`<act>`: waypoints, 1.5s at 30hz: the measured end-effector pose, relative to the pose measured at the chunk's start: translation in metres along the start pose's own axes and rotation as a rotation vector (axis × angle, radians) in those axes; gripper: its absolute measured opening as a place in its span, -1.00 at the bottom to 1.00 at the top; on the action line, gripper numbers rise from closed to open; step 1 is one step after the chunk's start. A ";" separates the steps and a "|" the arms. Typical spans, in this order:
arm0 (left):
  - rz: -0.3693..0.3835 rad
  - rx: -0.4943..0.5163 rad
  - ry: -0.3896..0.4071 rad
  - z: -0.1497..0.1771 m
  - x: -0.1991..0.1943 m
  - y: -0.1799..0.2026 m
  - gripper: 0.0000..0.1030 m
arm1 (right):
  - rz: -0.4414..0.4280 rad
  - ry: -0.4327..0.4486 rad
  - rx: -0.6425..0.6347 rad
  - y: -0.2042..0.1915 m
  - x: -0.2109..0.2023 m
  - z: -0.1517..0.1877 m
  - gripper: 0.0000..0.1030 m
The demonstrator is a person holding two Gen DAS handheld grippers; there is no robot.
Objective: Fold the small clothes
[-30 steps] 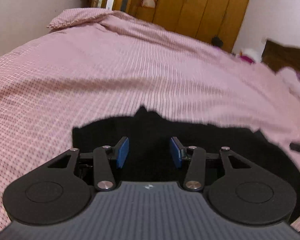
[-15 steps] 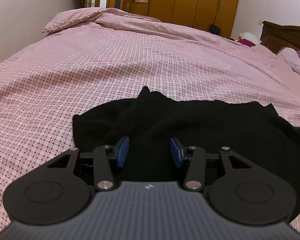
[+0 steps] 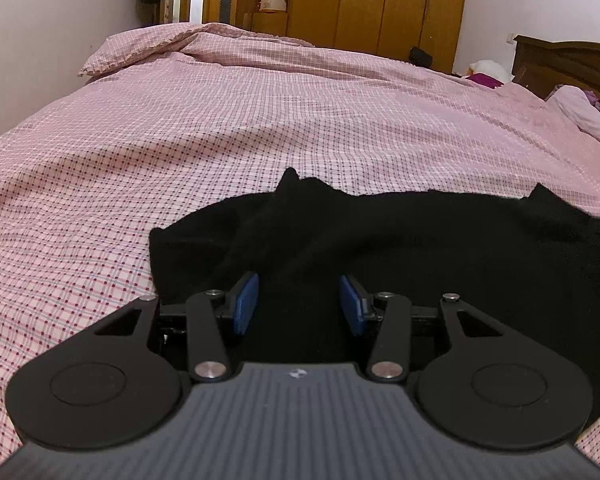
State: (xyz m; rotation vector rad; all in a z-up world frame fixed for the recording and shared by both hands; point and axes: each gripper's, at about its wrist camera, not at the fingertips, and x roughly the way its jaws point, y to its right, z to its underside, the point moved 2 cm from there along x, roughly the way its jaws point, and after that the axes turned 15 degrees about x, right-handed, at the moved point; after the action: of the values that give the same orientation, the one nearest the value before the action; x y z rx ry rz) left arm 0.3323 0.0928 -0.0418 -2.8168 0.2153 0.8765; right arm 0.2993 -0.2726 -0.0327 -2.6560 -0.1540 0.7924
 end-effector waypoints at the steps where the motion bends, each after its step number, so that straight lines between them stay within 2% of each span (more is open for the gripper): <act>1: -0.002 0.000 0.000 0.000 0.000 0.000 0.00 | 0.017 -0.044 0.013 0.004 0.008 0.000 -0.86; 2: -0.003 0.003 0.000 0.000 0.000 0.000 0.00 | 0.027 -0.092 0.031 0.008 0.016 0.002 -0.83; 3: -0.004 0.008 0.000 0.000 0.000 0.000 0.00 | 0.034 -0.100 0.037 0.009 0.018 0.002 -0.81; 5: -0.007 0.009 0.000 -0.002 -0.003 0.000 0.00 | 0.043 -0.077 0.052 0.006 0.012 0.002 -0.74; 7: -0.013 0.001 0.004 -0.005 -0.013 -0.001 0.00 | 0.071 -0.041 0.062 0.000 -0.003 0.000 -0.58; 9: -0.007 0.004 0.020 -0.007 -0.026 -0.001 0.00 | 0.076 0.018 0.031 -0.007 -0.023 0.002 -0.12; 11: -0.014 0.015 0.019 -0.006 -0.036 -0.002 0.01 | 0.054 0.053 0.016 -0.012 -0.043 0.007 0.07; 16: -0.088 0.082 -0.044 0.004 -0.035 -0.004 0.01 | -0.039 -0.012 0.010 -0.021 -0.068 0.035 0.05; 18: -0.119 0.087 -0.063 0.009 -0.030 -0.007 0.21 | -0.015 -0.057 -0.022 -0.019 -0.061 0.051 0.02; 19: -0.125 0.059 -0.075 0.011 -0.028 -0.011 0.35 | 0.012 -0.079 -0.033 -0.016 -0.055 0.059 0.02; 20: -0.112 0.019 -0.083 0.013 -0.026 -0.017 0.38 | 0.019 -0.080 -0.036 -0.011 -0.048 0.066 0.02; 22: -0.079 -0.079 -0.095 0.014 -0.028 -0.027 0.38 | -0.005 -0.034 -0.016 -0.003 -0.048 0.071 0.04; 24: -0.067 -0.123 -0.100 0.013 -0.036 -0.031 0.38 | 0.004 -0.029 0.026 -0.003 -0.053 0.067 0.05; 31: -0.076 -0.077 -0.100 0.015 -0.076 -0.012 0.39 | 0.002 0.029 0.189 0.009 -0.084 0.065 0.09; 33: -0.073 -0.074 -0.104 0.017 -0.087 -0.005 0.42 | 0.013 0.052 0.225 0.015 -0.093 0.067 0.29; 36: -0.084 -0.086 -0.110 0.021 -0.097 0.004 0.50 | 0.035 0.068 0.248 0.023 -0.100 0.071 0.30; 40: -0.092 -0.095 -0.141 0.025 -0.098 0.012 0.53 | 0.052 0.040 0.322 0.036 -0.094 0.077 0.31; 45: -0.124 -0.108 -0.198 0.026 -0.091 0.012 0.53 | 0.032 0.039 0.367 0.045 -0.088 0.086 0.29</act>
State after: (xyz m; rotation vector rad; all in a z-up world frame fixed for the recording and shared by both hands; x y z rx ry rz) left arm 0.2414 0.0948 -0.0120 -2.7780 -0.0353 1.1608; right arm 0.1782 -0.3057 -0.0719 -2.3291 0.0411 0.7014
